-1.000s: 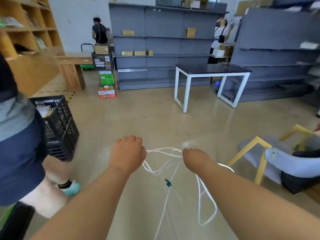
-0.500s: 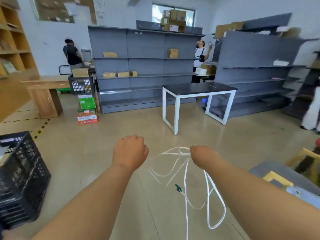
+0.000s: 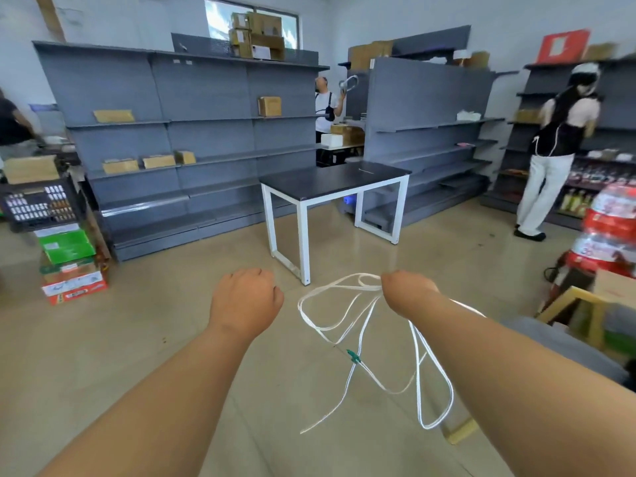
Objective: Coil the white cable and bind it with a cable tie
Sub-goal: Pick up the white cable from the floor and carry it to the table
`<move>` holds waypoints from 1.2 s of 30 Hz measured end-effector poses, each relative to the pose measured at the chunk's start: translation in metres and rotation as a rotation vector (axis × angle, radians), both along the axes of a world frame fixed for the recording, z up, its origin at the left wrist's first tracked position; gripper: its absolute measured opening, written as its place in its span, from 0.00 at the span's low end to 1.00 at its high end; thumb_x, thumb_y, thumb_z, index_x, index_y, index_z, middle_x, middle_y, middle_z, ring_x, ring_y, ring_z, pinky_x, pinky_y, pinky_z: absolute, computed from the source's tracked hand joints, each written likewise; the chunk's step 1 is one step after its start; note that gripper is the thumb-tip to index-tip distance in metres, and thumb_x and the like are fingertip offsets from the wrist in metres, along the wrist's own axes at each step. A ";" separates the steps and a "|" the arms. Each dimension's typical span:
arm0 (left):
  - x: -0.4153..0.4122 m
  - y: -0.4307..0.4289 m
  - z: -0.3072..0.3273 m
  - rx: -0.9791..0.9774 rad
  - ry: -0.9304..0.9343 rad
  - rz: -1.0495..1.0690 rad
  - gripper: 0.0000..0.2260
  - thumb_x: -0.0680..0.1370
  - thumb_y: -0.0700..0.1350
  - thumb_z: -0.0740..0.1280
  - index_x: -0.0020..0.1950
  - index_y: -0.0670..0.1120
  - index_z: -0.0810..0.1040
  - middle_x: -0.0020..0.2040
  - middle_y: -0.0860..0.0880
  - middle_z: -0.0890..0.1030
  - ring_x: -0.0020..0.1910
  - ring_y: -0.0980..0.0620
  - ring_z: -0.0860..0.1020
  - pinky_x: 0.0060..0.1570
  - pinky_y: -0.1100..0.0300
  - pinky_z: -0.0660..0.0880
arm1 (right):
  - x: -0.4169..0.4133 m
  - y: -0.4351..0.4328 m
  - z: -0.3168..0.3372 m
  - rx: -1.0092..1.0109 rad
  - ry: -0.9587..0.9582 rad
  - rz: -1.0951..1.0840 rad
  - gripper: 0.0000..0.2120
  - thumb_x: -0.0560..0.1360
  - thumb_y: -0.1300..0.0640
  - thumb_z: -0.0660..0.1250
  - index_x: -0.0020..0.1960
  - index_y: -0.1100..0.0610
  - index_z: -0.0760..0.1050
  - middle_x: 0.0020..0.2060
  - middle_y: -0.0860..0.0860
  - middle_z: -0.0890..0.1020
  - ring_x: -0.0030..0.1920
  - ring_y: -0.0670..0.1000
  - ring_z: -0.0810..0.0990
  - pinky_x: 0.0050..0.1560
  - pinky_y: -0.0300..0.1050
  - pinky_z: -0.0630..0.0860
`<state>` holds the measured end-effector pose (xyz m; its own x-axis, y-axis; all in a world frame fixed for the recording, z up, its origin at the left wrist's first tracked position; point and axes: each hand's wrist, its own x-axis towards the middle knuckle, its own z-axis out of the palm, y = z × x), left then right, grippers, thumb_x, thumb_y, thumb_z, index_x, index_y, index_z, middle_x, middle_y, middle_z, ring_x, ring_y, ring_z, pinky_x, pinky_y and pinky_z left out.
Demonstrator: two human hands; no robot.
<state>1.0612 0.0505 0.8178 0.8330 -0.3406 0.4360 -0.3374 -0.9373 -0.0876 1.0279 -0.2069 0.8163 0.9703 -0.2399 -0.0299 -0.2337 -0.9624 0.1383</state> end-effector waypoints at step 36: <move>0.659 -0.285 0.008 0.005 -0.041 -0.143 0.11 0.78 0.49 0.54 0.48 0.46 0.74 0.45 0.48 0.78 0.43 0.46 0.76 0.41 0.55 0.67 | 0.610 -0.263 0.007 -0.070 -0.006 -0.108 0.14 0.77 0.65 0.56 0.62 0.59 0.69 0.56 0.56 0.78 0.55 0.59 0.78 0.52 0.52 0.74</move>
